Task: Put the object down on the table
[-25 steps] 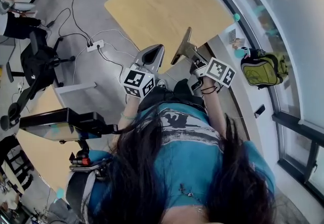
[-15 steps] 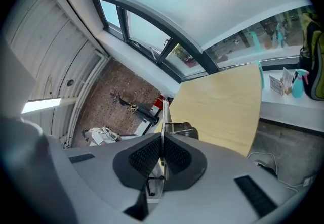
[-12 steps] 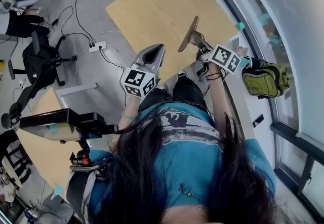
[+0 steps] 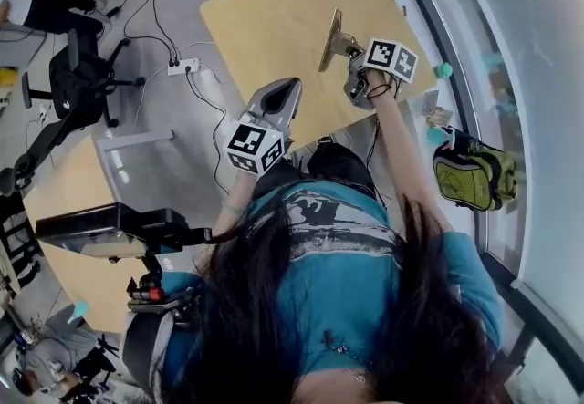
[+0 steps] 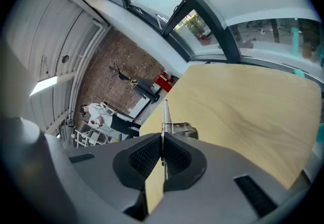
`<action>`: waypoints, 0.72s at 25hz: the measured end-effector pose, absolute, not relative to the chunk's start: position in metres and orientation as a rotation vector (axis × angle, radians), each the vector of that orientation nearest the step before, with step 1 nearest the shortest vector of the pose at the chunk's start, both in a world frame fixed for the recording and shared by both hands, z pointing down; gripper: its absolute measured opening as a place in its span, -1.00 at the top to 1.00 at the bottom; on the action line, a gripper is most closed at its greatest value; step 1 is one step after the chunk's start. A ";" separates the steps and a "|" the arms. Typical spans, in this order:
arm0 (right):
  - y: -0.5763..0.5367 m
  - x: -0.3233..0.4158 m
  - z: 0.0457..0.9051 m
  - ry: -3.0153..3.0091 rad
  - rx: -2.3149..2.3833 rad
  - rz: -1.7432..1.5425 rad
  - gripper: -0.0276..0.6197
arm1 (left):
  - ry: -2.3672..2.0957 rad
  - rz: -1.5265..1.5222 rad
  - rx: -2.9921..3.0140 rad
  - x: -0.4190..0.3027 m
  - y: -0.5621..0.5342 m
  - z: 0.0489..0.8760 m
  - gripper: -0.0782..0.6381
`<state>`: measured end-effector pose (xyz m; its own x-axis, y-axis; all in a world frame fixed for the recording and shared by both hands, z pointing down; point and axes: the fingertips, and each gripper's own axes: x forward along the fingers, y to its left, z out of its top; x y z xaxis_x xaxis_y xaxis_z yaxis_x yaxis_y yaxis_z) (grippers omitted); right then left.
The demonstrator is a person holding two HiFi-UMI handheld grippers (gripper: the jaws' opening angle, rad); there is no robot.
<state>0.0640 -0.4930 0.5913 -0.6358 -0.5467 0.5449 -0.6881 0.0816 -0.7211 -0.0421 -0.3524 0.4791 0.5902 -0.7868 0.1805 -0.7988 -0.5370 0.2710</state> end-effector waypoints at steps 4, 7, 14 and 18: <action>-0.523 0.052 0.632 -2.125 1.180 1.651 0.87 | -1.387 0.056 2.447 -0.043 -0.361 0.480 0.77; -0.532 0.054 0.656 -2.068 1.133 1.687 0.87 | -1.462 0.061 2.407 -0.038 -0.362 0.479 0.77; -0.538 0.057 0.687 -1.963 1.102 1.739 0.87 | -1.546 0.055 2.344 -0.047 -0.365 0.475 0.77; -0.538 0.058 0.700 -1.929 1.090 1.721 0.87 | -1.568 0.056 2.323 -0.052 -0.367 0.477 0.77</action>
